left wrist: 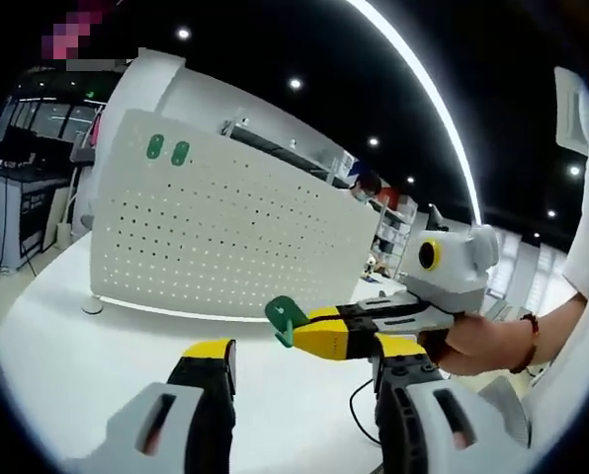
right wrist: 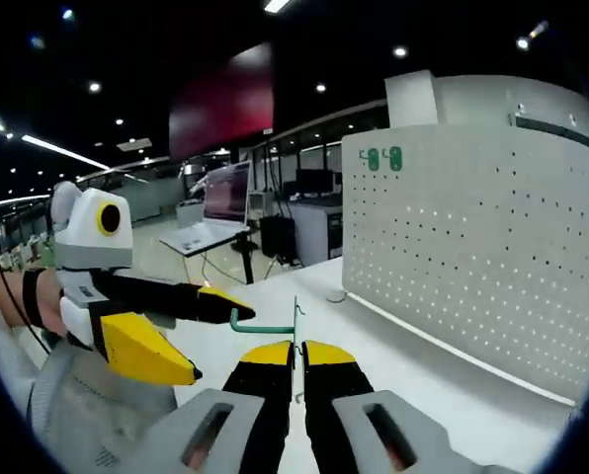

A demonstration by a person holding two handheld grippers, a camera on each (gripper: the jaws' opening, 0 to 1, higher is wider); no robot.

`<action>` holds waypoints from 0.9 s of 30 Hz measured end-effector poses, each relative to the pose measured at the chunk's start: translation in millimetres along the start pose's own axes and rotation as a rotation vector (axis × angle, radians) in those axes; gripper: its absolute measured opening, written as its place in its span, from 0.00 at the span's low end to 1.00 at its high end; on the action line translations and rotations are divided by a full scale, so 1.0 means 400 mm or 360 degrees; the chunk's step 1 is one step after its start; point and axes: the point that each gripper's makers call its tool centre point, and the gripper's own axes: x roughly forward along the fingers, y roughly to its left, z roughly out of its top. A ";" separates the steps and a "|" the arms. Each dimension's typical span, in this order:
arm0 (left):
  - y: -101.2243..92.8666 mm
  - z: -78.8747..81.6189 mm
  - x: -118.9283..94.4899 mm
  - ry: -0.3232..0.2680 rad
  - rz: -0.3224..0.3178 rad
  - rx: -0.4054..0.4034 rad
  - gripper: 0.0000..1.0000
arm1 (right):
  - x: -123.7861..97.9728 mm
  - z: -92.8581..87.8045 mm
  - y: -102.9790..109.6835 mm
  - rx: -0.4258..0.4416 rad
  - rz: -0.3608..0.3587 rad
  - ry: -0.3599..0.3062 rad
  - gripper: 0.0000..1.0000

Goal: Insert the hook assembly into the mounting plate slot until the hook locks in place.

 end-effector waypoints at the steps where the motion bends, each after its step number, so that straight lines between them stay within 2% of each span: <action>1: 0.000 0.002 0.000 -0.0007 0.0001 -0.0009 0.53 | 0.000 0.001 0.003 0.0003 0.0008 -0.0001 0.02; 10: 0.000 0.012 -0.006 -0.0040 0.0000 -0.0113 0.37 | -0.003 0.011 0.015 0.0011 0.0026 -0.0044 0.02; 14: -0.004 0.004 -0.006 -0.0022 -0.0017 -0.0153 0.28 | -0.007 0.015 0.017 0.0049 0.0017 -0.0082 0.02; 21: -0.014 0.004 -0.004 -0.0030 -0.0039 -0.0246 0.21 | -0.010 0.019 0.030 0.0084 0.0027 -0.0117 0.02; 25: -0.009 0.007 -0.007 -0.0045 -0.0028 -0.0299 0.21 | -0.012 0.024 0.035 0.0092 0.0034 -0.0135 0.02; 27: -0.008 0.006 -0.008 -0.0041 -0.0021 -0.0304 0.15 | -0.013 0.027 0.038 0.0100 0.0041 -0.0147 0.02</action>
